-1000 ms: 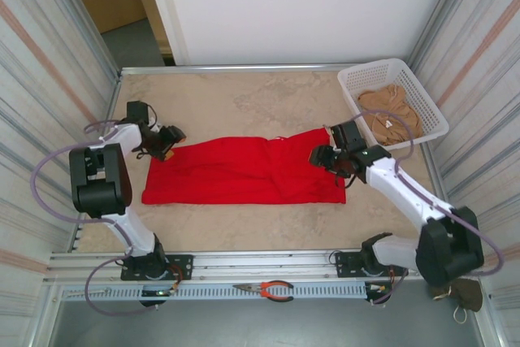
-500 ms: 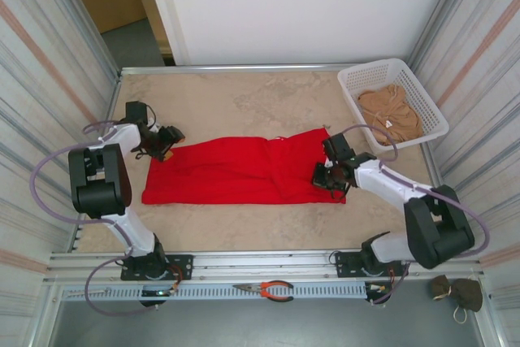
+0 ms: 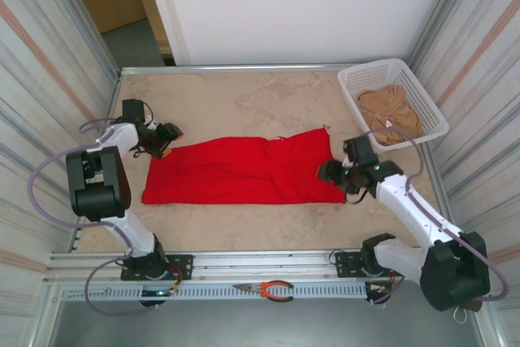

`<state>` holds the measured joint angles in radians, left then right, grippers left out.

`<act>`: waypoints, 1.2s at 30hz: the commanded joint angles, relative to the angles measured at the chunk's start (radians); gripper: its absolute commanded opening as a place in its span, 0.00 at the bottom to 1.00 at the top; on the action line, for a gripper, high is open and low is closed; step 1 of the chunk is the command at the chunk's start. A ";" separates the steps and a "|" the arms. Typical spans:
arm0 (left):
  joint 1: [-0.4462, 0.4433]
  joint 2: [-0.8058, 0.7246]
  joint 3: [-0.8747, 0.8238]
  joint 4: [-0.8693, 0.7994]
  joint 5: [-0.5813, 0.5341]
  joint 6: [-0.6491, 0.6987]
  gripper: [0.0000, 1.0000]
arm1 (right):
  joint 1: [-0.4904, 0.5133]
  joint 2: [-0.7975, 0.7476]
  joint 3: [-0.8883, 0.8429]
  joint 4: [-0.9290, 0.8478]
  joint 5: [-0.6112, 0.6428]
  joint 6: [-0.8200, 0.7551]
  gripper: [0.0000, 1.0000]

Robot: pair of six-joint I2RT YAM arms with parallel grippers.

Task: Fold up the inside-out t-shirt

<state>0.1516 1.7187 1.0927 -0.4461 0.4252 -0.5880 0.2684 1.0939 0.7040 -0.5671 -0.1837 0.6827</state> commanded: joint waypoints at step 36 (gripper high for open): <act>0.091 -0.052 0.045 -0.070 0.030 0.050 0.63 | -0.218 0.636 0.507 0.113 -0.121 -0.170 0.00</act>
<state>0.2165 1.6939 1.1019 -0.4751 0.4454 -0.5713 0.0746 1.7142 1.1690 -0.4271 -0.2935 0.5583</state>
